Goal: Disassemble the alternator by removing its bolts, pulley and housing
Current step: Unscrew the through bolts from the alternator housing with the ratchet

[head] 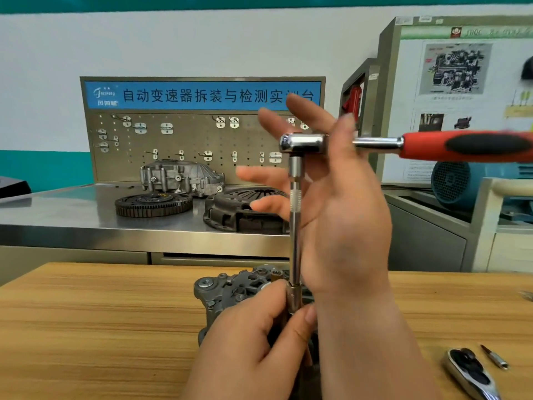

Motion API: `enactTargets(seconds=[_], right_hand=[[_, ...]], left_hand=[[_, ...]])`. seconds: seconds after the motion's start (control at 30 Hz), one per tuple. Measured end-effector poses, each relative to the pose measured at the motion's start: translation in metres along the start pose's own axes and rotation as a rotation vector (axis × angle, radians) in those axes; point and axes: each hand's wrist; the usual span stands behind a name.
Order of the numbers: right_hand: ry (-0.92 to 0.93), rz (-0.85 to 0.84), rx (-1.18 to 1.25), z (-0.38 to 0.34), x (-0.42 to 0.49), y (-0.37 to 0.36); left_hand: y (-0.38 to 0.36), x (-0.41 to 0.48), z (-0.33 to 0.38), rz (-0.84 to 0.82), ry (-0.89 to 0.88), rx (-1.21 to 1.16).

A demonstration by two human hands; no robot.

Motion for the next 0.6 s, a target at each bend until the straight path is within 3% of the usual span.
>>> enactTargets(seconds=[0.1, 0.2, 0.3, 0.4, 0.47, 0.53, 0.6], right_hand=[[-0.335, -0.080, 0.244, -0.005, 0.005, 0.008], [-0.431, -0.130, 0.283, -0.004, 0.007, 0.014], [-0.297, -0.076, 0.111, -0.002, 0.005, 0.009], [0.088, 0.113, -0.237, 0.001, 0.000, 0.005], [0.266, 0.177, -0.330, 0.000, -0.001, 0.005], [0.195, 0.163, -0.222, -0.003, 0.000, 0.004], [-0.050, 0.066, -0.020, -0.005, 0.002, 0.005]], left_hand=[[0.001, -0.001, 0.001, 0.009, -0.012, -0.007], [0.003, 0.000, 0.001, -0.017, -0.017, 0.029], [0.002, 0.001, 0.002, -0.022, 0.008, 0.036], [0.001, 0.001, 0.003, -0.027, 0.049, 0.033], [0.002, 0.001, 0.002, -0.039, 0.065, 0.046], [0.003, 0.001, 0.001, -0.042, 0.053, 0.048], [0.003, 0.001, 0.001, -0.035, 0.046, 0.013]])
Point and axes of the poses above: each hand's wrist, its own x-axis towards the middle knuckle, its own y-axis out of the back of the hand, z = x × y, and after that the axes turned 15 degrees about z, right-handed
